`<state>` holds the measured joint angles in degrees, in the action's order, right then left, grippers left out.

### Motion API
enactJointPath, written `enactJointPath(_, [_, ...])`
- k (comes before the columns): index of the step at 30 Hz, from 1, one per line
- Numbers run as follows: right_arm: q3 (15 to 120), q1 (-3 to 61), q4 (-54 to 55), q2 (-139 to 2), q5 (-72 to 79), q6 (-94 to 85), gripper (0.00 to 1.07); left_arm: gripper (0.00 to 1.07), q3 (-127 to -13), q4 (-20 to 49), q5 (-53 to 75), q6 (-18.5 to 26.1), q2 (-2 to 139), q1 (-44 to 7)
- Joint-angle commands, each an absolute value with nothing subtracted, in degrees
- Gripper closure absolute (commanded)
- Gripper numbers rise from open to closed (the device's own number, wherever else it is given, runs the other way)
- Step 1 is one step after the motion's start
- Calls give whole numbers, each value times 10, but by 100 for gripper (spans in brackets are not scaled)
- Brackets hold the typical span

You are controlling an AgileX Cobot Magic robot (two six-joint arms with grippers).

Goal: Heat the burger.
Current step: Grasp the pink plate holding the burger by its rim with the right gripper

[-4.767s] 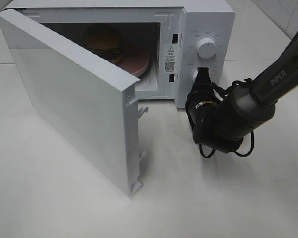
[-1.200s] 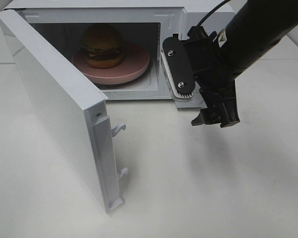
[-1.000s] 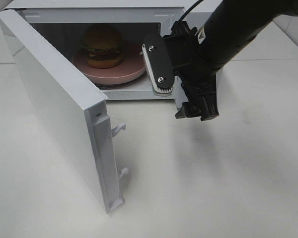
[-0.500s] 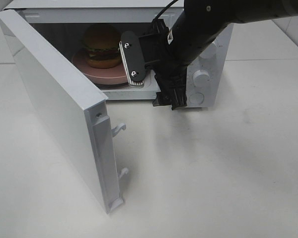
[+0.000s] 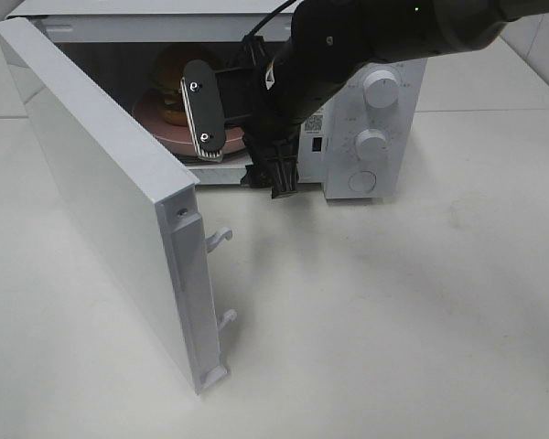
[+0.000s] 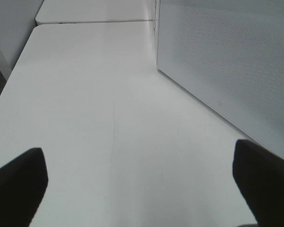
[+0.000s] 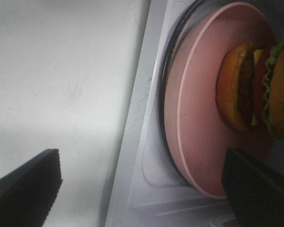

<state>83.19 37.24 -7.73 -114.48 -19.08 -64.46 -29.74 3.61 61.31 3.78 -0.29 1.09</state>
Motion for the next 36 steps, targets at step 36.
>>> enactJointPath(36, [1102,374,-120,-1357,-265,-574,23,7,-296,38,612,37,-5,12])
